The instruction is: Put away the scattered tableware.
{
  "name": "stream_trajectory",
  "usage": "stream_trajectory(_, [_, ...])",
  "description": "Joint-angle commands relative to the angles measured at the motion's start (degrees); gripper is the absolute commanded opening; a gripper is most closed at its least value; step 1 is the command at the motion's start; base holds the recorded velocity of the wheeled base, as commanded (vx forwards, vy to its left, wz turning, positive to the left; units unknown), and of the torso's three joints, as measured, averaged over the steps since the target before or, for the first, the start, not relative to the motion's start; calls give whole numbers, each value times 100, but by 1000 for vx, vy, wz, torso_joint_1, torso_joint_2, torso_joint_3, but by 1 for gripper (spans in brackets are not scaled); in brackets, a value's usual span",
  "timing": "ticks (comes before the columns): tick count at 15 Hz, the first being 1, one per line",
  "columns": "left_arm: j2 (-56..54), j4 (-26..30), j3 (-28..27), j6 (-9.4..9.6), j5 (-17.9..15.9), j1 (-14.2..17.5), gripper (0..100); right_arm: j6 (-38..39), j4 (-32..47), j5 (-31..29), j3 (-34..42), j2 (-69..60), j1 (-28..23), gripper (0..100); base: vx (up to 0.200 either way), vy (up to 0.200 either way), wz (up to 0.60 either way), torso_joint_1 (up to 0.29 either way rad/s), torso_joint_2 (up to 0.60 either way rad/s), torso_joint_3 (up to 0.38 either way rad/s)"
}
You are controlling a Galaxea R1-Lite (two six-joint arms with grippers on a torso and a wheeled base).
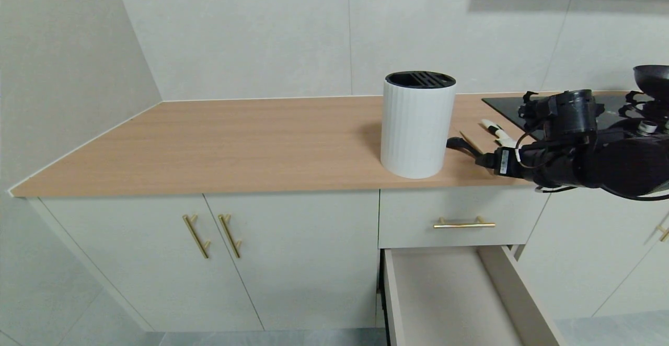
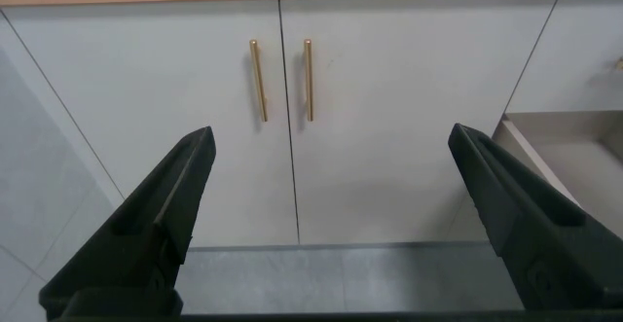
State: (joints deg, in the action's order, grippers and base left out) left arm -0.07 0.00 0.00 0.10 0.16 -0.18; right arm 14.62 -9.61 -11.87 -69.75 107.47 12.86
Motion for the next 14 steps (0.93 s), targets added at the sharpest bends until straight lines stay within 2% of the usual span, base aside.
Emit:
stream_trajectory(1, [7, 0, 0, -1, 2, 1, 100, -3, -24, 1, -38, 186, -56, 100, 0, 0, 0, 0, 0, 0])
stream_trajectory(11, [7, 0, 0, -1, 2, 1, 100, 6, -120, -52, -109, 459, -170, 100, 0, 0, 0, 0, 0, 0])
stream_trajectory(12, [7, 0, 0, -1, 2, 1, 100, 6, -243, -96, -100, 503, -170, 0, 0, 0, 0, 0, 0, 0])
stream_trajectory(14, [7, 0, 0, -1, 2, 1, 100, -3, -472, -245, -82, 608, -161, 0, 0, 0, 0, 0, 0, 0])
